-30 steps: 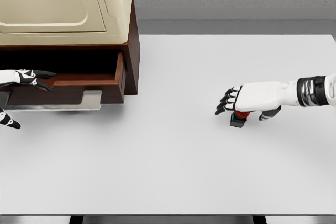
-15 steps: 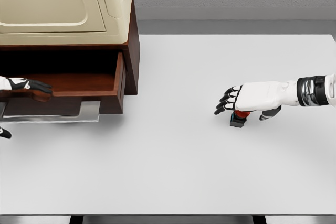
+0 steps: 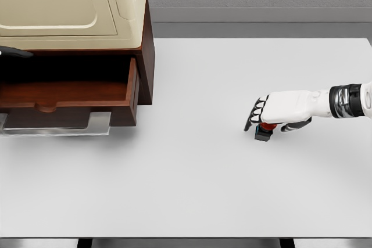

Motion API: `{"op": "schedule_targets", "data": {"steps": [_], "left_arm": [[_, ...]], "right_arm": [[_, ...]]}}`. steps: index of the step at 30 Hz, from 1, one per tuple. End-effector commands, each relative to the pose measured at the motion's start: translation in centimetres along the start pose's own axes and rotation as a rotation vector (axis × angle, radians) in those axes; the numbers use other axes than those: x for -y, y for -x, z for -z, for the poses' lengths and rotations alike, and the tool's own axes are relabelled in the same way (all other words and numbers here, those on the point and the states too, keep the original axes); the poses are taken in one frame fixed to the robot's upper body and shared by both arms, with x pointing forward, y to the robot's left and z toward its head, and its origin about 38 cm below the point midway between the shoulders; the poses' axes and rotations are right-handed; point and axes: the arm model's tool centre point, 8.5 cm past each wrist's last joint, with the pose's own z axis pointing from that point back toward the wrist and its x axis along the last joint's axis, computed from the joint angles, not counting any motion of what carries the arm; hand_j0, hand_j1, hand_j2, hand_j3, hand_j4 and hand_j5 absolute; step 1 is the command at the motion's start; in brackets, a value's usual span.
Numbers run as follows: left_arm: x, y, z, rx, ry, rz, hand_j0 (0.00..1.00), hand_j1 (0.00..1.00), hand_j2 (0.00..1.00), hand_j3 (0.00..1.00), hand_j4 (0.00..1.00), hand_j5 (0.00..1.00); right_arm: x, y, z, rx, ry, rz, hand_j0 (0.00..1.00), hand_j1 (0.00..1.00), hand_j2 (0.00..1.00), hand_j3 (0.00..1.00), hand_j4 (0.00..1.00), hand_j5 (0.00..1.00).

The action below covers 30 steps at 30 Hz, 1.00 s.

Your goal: Open the cabinet drawer with left arm, and place a switch into the drawer with right arm

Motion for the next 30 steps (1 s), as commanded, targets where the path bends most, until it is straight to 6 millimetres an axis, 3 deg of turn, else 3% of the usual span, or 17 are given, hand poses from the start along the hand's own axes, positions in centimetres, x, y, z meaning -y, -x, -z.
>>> {"op": "schedule_targets", "data": {"steps": [1,4,13,21,24,30], "left_arm": [[-0.52,0.36,-0.24,-0.005,-0.023,0.003,1.0,1.0,1.0,1.0,1.0,1.0],[-0.17,0.55,0.2,0.006,-0.021,-0.007,1.0,1.0,1.0,1.0,1.0,1.0],[0.05,0.73,0.25,0.004,-0.017,-0.014,1.0,1.0,1.0,1.0,1.0,1.0],[0.08,0.84,0.24,0.002,-0.018,-0.016,1.0,1.0,1.0,1.0,1.0,1.0],[0.14,0.83,0.27,0.003,-0.016,-0.017,1.0,1.0,1.0,1.0,1.0,1.0],[0.14,0.83,0.27,0.003,-0.016,-0.017,1.0,1.0,1.0,1.0,1.0,1.0]], "right_arm": [[0.02,0.02,-0.05,-0.001,0.003,0.004,0.73,0.73,0.73,0.73,0.73,0.73],[0.02,0.02,-0.05,-0.001,0.003,0.004,0.73,0.73,0.73,0.73,0.73,0.73],[-0.02,0.0,-0.02,0.0,0.001,0.005,0.59,0.59,0.59,0.59,0.59,0.59],[-0.24,-0.08,0.07,0.003,-0.005,0.007,0.55,0.55,0.55,0.55,0.55,0.55],[-0.23,-0.07,0.12,0.004,-0.004,0.009,0.42,0.42,0.42,0.42,0.42,0.42],[-0.21,0.2,0.04,-0.003,0.0,0.014,0.37,0.37,0.37,0.37,0.37,0.37]]}}
